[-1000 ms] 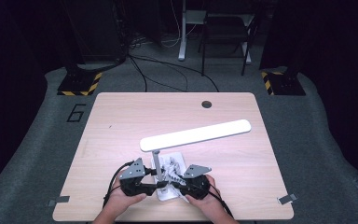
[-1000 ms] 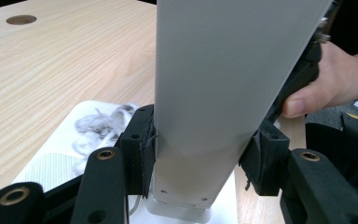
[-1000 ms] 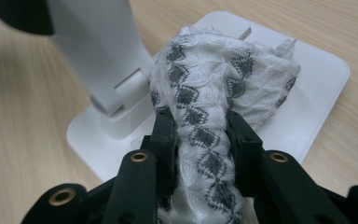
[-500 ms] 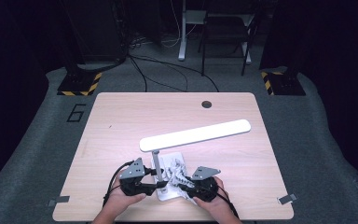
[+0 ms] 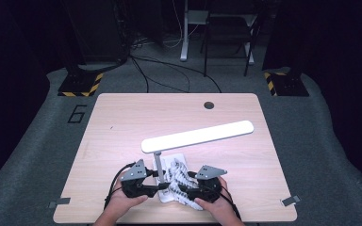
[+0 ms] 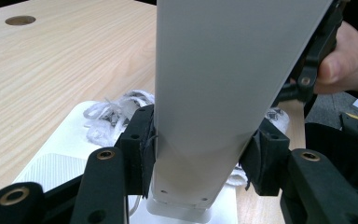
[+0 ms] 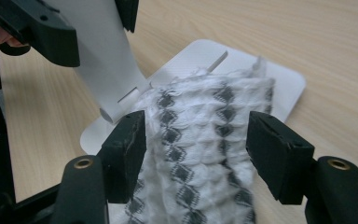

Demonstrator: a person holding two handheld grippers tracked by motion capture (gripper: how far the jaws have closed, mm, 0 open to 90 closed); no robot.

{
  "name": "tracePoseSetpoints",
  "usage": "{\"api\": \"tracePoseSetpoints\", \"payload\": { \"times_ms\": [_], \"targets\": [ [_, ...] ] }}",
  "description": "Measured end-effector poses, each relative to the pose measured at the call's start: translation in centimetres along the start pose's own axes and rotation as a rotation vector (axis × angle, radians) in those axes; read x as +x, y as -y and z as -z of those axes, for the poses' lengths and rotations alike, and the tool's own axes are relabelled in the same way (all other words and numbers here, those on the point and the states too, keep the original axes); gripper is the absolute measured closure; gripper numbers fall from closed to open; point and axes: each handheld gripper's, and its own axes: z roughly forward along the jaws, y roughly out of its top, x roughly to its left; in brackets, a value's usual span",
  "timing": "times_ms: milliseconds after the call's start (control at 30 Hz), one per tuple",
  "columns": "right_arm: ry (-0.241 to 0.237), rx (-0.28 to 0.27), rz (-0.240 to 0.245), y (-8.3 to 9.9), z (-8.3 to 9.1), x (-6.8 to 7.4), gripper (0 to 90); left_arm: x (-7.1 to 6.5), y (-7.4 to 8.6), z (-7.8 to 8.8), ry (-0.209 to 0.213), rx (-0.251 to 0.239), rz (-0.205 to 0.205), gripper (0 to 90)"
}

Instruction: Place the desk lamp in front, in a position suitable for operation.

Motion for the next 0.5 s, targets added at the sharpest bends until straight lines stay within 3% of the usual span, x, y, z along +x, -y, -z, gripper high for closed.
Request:
{"api": "tracePoseSetpoints", "payload": {
  "times_ms": [100,300,367,500],
  "targets": [
    [0.007,-0.001,0.027,-0.1,0.9,-0.3,39.7,0.0,0.0,0.0,-0.003,-0.002,0.001,51.0],
    [-0.006,0.064,0.041,1.1,3.1,-0.5,48.7,0.0,0.0,0.0,-0.004,-0.001,0.001,50.9],
    [-0.033,0.084,0.036,1.7,3.5,-0.3,54.0,0.0,0.0,0.0,-0.003,-0.001,0.002,50.9],
    [-0.052,0.152,0.078,2.2,3.2,0.6,67.2,-0.1,0.0,0.0,-0.004,0.000,0.003,51.0]
  ]
}}
